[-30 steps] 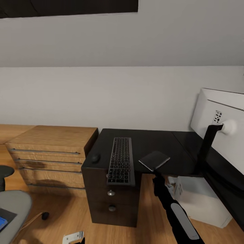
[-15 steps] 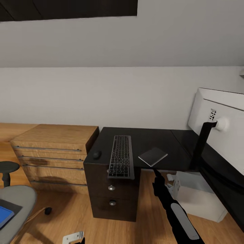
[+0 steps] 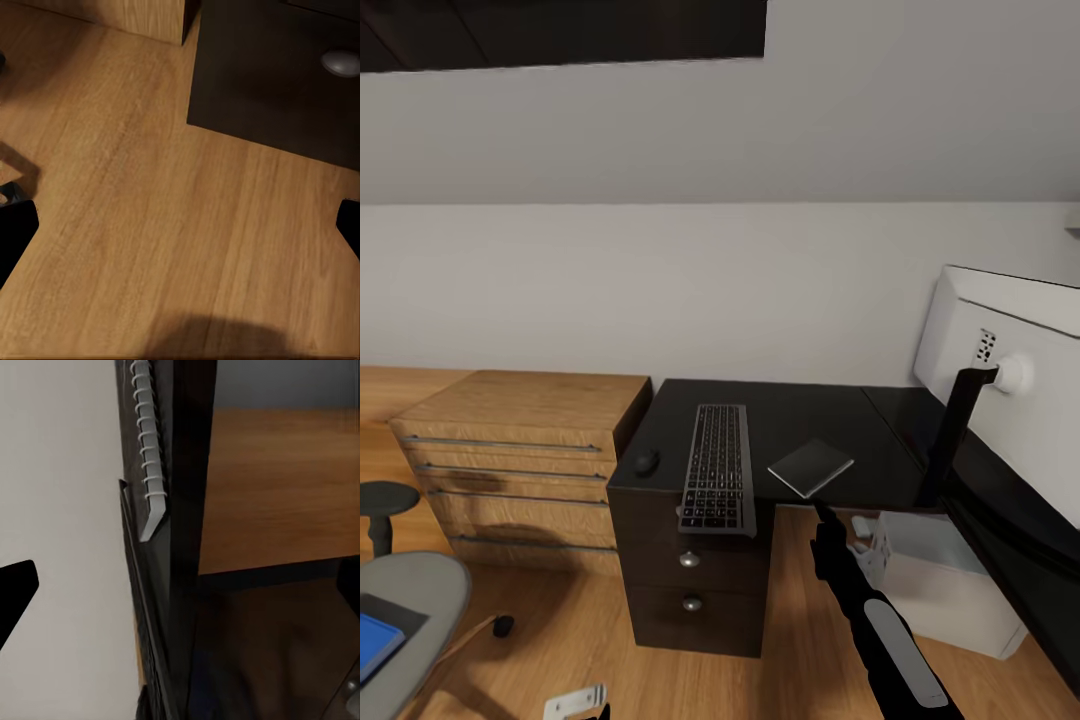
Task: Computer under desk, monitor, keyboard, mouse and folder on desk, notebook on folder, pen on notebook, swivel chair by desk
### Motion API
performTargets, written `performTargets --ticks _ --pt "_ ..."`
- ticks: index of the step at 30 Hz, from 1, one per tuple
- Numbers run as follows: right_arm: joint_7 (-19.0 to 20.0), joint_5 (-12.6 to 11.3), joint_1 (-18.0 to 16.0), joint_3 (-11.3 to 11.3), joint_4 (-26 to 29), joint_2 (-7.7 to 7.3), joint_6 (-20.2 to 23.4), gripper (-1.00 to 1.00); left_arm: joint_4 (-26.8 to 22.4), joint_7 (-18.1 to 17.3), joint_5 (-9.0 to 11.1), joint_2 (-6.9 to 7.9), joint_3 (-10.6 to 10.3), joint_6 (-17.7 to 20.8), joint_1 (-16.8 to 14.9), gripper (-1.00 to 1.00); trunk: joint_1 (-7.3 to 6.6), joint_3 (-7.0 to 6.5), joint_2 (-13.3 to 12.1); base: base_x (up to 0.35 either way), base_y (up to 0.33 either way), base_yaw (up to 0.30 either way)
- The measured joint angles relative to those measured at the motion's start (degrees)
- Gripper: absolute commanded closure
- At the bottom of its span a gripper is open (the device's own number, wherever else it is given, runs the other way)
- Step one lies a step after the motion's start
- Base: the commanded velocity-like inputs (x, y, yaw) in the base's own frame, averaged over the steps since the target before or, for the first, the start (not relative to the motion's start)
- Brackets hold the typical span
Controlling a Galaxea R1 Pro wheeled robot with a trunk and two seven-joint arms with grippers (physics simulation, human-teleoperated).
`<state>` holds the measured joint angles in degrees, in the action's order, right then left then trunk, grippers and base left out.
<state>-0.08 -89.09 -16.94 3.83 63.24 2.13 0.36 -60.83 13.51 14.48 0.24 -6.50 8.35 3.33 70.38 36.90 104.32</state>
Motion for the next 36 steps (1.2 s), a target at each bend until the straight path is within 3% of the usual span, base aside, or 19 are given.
performTargets --ticks 6,11,14,16,25,27,31,33,36 --pt "-1.2 0.2 0.0 0.0 -0.1 -0.09 -0.1 -1.0 4.6 0.0 -0.1 -0.18 0.1 0.3 0.0 -1.0 -1.32 -1.08 -2.4 0.0 0.0 0.0" --pt "-1.2 0.4 0.2 -0.1 -1.2 -0.46 -0.1 -1.0 5.5 0.0 -0.2 -0.29 0.1 0.3 0.0 -1.0 -2.42 -1.97 -4.4 0.0 0.0 0.0" --pt "-1.1 2.2 0.7 -0.1 -2.9 -1.03 -0.1 -1.0 5.8 0.0 -0.2 -0.28 0.1 0.4 0.0 -1.0 -3.07 -2.51 -5.6 0.0 0.0 0.0" --pt "-0.9 5.8 0.9 -0.1 -4.1 -1.21 -0.1 -1.0 5.9 0.0 -0.2 -0.27 0.1 0.3 0.0 -1.0 -3.51 -2.87 -6.4 0.0 0.0 0.0" --pt "1.5 17.6 1.0 0.1 -8.6 -1.04 -0.3 -1.0 6.0 0.1 -0.2 -0.27 0.0 0.2 0.0 -1.0 -5.49 -4.49 -10.0 0.0 0.0 0.0" --pt "4.4 21.5 1.1 0.1 -10.9 -1.06 -0.6 -1.0 6.1 0.1 -0.2 -0.27 0.0 0.2 0.0 -1.0 -5.93 -4.85 -10.8 0.0 0.0 0.0" --pt "6.7 23.3 1.1 0.0 -13.4 -1.14 -1.5 -1.0 6.1 0.1 -0.2 -0.27 0.0 0.2 0.0 -1.0 -6.81 -5.56 -12.4 0.0 0.0 0.0" --pt "8.2 24.9 1.1 0.0 -21.4 -1.07 -6.6 -1.0 6.3 0.1 -0.1 -0.21 0.0 0.1 0.0 -1.0 -7.25 -5.92 -13.2 0.0 0.0 0.0" --pt "8.3 25.7 1.1 0.2 -26.3 -1.03 -11.7 -1.0 6.4 0.1 -0.1 -0.22 0.0 0.1 0.0 -1.0 -7.91 -6.46 -14.4 0.0 0.0 0.0"
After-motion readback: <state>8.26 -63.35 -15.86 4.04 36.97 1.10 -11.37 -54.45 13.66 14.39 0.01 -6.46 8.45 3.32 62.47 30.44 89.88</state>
